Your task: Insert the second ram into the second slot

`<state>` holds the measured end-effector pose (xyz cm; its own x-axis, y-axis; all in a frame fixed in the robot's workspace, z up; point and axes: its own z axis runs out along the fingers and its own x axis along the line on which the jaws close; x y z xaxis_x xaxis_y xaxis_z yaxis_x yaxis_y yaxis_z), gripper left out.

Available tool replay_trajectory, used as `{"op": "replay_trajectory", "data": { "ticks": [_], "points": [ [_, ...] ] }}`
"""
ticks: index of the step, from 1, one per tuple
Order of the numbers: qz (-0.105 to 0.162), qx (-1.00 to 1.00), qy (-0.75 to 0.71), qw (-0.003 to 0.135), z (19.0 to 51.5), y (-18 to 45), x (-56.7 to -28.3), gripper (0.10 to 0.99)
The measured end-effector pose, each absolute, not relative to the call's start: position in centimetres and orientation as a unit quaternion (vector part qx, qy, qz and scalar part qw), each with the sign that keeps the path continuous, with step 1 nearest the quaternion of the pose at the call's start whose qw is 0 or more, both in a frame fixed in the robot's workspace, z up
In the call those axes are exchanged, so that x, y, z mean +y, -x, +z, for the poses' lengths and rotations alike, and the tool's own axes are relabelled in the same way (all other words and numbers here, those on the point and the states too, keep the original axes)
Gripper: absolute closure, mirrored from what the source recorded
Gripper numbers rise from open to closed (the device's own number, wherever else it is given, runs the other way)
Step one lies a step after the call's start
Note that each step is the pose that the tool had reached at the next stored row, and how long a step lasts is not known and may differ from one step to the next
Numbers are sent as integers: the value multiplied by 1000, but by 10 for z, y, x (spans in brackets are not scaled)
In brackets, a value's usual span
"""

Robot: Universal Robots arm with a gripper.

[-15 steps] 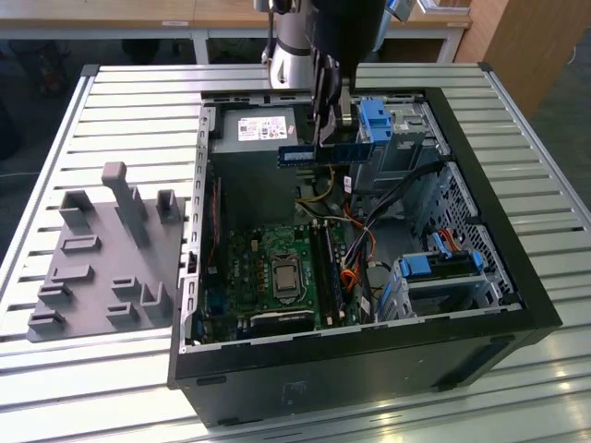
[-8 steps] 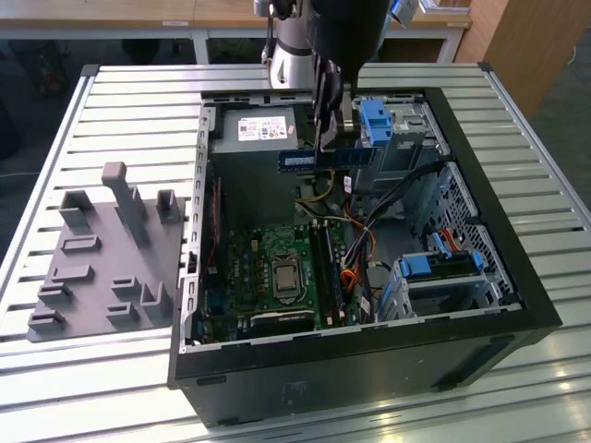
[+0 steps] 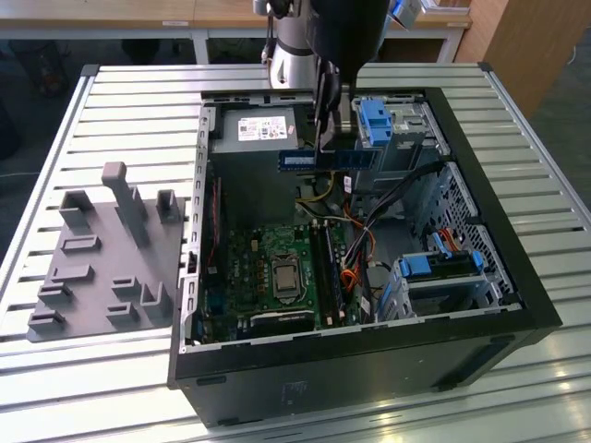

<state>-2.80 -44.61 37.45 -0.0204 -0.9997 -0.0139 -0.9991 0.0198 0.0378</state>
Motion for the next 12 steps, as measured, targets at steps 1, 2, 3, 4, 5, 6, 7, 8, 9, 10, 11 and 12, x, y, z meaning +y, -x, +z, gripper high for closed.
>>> {"op": "replay_trajectory", "data": {
  "ticks": [1,2,3,4,5,6,7,8,9,10,11,12],
  "points": [
    [-18,-717,-696,8,374,28,-446,949],
    [-18,-720,-693,8,374,28,-446,949],
    [-18,-723,-691,8,374,28,-446,949],
    [-18,-725,-688,8,374,28,-446,949],
    [-18,-728,-686,8,374,28,-446,949],
    [-18,-730,-683,8,374,28,-446,949],
    [-18,-732,-681,8,374,28,-446,949],
    [-19,-734,-679,8,374,28,-446,949],
    [-19,-736,-677,8,374,28,-446,949],
    [-19,-738,-675,8,374,28,-446,949],
    [-19,-739,-673,8,374,28,-446,949],
    [-19,-741,-672,8,374,28,-446,949]
  ]
}}
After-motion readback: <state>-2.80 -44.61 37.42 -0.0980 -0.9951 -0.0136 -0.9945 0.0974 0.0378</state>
